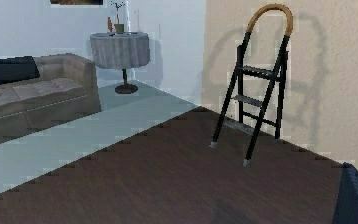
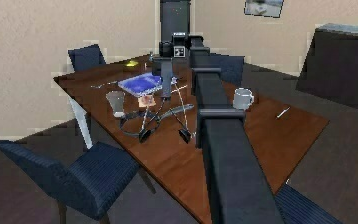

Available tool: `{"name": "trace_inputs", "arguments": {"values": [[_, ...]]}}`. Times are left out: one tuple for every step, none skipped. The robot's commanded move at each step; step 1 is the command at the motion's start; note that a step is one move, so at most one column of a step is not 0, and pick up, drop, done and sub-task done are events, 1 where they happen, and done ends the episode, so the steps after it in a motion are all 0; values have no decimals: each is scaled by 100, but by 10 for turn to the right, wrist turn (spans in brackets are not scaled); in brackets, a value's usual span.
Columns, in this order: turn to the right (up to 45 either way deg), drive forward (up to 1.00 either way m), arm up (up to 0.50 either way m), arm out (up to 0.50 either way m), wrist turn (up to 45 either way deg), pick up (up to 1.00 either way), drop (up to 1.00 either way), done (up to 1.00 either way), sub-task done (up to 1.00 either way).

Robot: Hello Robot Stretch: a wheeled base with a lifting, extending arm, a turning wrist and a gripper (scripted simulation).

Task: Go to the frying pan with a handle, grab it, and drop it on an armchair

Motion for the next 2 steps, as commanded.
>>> {"name": "trace_inputs", "arguments": {"values": [[0, 0, 0, 0, 450, 0, 0, 0, 0], [0, 0, 0, 0, 450, 0, 0, 0, 0]]}}
